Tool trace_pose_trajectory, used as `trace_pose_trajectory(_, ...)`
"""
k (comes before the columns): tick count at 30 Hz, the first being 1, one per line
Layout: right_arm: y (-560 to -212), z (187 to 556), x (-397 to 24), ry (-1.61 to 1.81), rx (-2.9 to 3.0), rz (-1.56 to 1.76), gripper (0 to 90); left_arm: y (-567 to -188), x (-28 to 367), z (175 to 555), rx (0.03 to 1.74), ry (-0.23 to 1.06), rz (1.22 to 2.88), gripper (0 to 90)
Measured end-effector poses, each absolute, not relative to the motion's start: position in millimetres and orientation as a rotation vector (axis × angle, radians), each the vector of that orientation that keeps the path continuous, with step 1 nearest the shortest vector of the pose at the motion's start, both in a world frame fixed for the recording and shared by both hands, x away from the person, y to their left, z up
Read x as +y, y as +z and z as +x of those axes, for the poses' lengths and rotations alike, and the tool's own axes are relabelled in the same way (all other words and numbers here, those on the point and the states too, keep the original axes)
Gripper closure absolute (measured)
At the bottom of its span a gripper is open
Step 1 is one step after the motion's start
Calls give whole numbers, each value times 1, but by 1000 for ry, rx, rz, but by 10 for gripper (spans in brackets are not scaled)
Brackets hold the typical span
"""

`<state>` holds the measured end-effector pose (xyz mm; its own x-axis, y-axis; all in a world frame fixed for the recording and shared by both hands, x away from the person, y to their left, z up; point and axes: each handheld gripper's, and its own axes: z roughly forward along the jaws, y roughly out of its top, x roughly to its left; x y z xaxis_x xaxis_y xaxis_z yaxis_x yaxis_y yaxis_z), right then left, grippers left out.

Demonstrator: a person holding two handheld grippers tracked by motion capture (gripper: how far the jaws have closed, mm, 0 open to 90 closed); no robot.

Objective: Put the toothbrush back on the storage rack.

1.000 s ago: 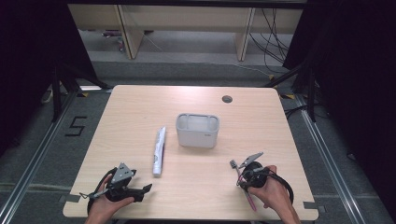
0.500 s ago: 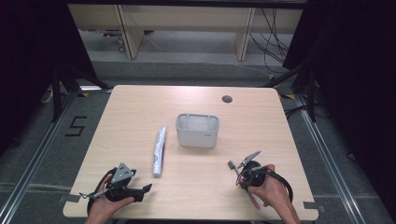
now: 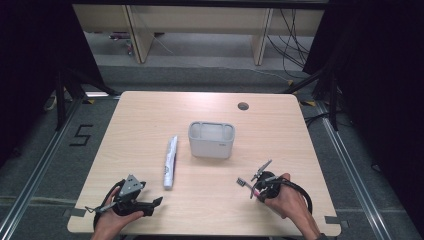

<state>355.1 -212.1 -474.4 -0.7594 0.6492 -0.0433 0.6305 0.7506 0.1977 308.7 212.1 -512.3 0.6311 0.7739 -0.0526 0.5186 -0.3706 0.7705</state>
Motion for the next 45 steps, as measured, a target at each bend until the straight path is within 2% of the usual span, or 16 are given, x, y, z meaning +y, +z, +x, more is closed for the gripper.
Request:
trace_pose_trajectory(11,-474,364,-201,70,2887,947,827,-512,212,309,1011,413,2052,162)
trace_pose_trajectory(20,-472,360,-196,47,2914,947,831,-513,212,309,1009,410,2055,162)
trace_pose_trajectory(28,-456,361,-203,118,2891,905,837,-512,212,309,1010,411,2055,162)
trace_pose_trajectory(45,-405,369,-222,534,2735,941,838,-513,212,309,1007,412,2056,162)
